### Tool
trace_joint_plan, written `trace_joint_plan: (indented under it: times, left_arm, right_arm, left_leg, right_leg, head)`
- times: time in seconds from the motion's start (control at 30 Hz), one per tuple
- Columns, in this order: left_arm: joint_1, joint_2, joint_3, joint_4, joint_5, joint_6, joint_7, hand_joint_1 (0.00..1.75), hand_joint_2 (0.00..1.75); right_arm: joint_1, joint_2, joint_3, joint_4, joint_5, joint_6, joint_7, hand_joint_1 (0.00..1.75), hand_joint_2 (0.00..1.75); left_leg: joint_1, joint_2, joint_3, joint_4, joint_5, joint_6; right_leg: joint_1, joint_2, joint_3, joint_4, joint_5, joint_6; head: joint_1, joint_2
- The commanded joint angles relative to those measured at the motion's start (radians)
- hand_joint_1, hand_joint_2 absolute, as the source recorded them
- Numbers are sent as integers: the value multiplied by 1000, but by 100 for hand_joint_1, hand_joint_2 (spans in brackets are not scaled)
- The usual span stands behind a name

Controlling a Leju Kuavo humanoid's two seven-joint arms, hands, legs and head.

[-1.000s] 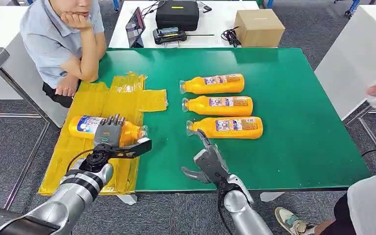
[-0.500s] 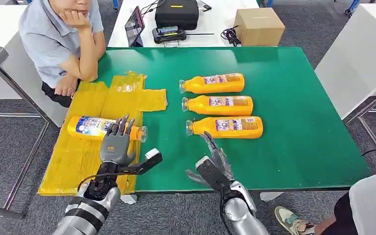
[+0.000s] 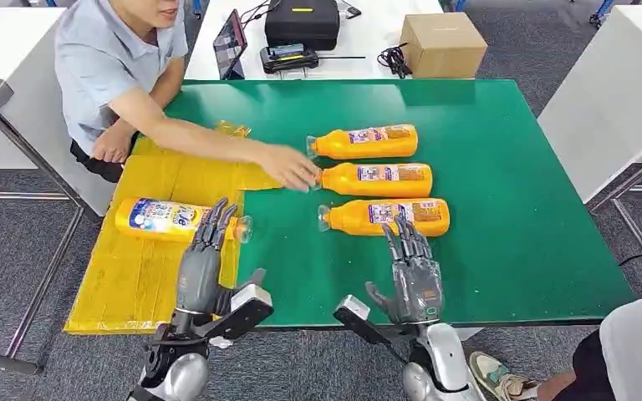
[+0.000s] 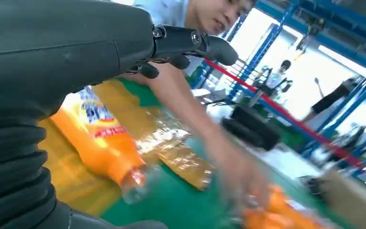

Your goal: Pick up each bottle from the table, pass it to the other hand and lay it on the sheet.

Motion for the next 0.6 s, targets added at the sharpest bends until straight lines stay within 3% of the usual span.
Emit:
trace_joint_plan:
  times: [0.03, 0.37, 0.6]
  left_arm:
    - [107, -23, -40, -141, 287, -41, -156, 0, 175]
    - [115, -30, -80, -133, 385, -59, -215, 0, 175]
    - [121, -28, -81, -146, 383, -43, -214, 0, 175]
  right_arm:
    - [8, -94, -100, 20, 120, -58, 61, 0, 175]
    - [-59, -104, -74, 113, 290, -73, 133, 0, 175]
    - [-56, -128, -17, 113, 416, -21, 218, 0, 175]
  left_leg:
    - [0, 0, 2, 0, -1, -1]
    - [1, 2, 4, 0, -1, -1]
    - [1, 1, 2, 0, 0, -1]
  right_leg:
    - [0, -1, 2, 0, -1, -1]
    - [1, 1, 4, -1, -1, -2]
    - [1, 0, 3, -1, 0, -1]
  head:
    - [-1, 0]
    - [0, 0]
    - [0, 0]
